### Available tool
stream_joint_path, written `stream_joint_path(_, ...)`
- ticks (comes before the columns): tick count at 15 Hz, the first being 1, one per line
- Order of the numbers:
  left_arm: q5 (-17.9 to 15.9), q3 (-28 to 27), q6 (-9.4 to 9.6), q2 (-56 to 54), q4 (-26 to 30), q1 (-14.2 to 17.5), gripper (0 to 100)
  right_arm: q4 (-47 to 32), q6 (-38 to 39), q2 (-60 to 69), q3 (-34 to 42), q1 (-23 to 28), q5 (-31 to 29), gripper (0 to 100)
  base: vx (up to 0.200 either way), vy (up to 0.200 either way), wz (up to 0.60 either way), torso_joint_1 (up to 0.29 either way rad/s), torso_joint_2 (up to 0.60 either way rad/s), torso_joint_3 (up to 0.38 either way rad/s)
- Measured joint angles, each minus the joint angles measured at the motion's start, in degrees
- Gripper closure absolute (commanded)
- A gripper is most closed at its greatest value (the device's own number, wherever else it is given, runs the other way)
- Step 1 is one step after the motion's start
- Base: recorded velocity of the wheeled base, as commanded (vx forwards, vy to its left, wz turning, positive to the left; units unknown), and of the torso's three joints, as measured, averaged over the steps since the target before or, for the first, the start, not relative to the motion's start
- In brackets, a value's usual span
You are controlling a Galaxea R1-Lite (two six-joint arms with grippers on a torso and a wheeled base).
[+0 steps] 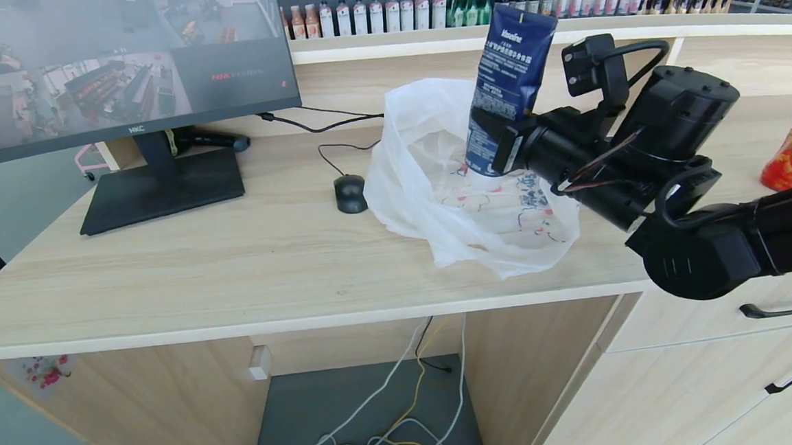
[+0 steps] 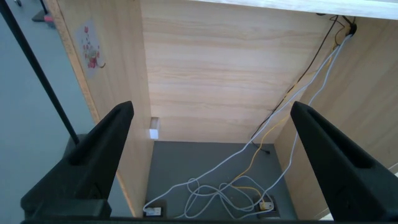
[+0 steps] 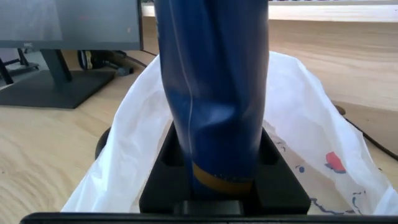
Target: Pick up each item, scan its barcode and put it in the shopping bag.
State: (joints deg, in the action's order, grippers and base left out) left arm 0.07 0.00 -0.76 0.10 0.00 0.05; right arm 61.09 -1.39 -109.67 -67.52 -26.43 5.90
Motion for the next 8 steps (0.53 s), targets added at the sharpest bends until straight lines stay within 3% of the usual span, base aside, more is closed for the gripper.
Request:
stream_joint_path(4, 0.00, 0.00, -0.04, 0.00, 0.00, 0.00, 0, -4.38, 0.11, -2.13, -7.50, 0.09, 1.46, 100, 0.000, 0.000, 0.00, 0.000, 0.00, 0.000)
stream_joint_path(8, 0.00, 0.00, -0.02, 0.00, 0.00, -0.05, 0, -6.21, 0.88, -3.34, -10.03, 1.27, 3.29, 100, 0.000, 0.000, 0.00, 0.000, 0.00, 0.000)
